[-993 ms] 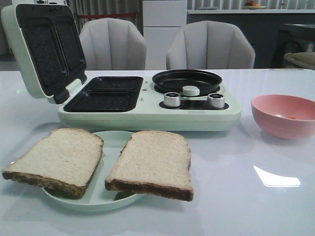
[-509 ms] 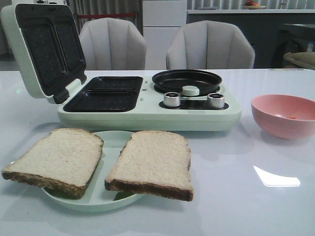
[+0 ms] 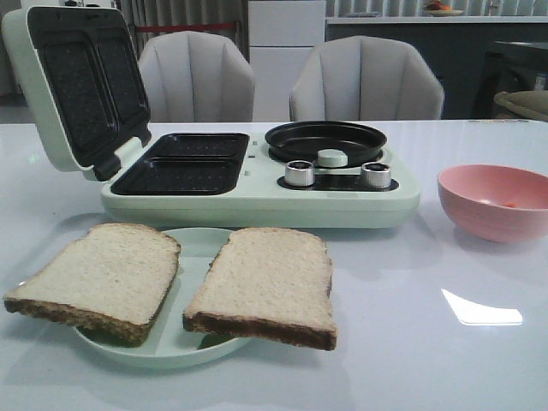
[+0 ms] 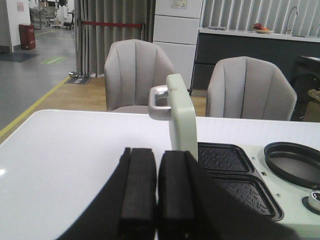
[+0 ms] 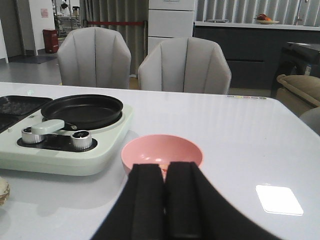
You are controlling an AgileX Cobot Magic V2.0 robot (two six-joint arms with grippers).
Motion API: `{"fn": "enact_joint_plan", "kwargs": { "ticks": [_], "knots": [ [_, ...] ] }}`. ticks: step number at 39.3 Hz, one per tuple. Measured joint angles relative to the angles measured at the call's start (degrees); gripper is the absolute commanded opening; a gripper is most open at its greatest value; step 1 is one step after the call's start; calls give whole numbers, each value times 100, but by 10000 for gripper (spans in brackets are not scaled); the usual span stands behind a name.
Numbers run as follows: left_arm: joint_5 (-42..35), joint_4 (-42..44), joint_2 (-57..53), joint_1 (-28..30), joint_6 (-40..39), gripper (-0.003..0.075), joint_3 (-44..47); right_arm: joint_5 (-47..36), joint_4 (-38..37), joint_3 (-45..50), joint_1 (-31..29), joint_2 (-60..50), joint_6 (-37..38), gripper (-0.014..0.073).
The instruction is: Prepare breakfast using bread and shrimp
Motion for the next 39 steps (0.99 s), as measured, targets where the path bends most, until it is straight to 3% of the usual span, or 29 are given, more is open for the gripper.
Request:
{"fn": "enact_joint_plan", "kwargs": {
  "ticks": [5, 12, 16, 33, 39],
  "knots": [
    [-55, 65, 57, 0, 11, 207, 0, 0, 0, 0, 0, 0, 0, 132],
    [-238, 280, 57, 0, 11, 469, 0, 0, 0, 0, 0, 0, 0, 132],
    [-252, 309, 57, 0, 11, 558, 0, 0, 0, 0, 0, 0, 0, 132],
    [-272, 337, 84, 0, 11, 566, 0, 0, 0, 0, 0, 0, 0, 132],
    [-258, 763, 284, -217, 11, 566, -4, 0, 0, 0, 0, 0, 0, 132]
  ]
}}
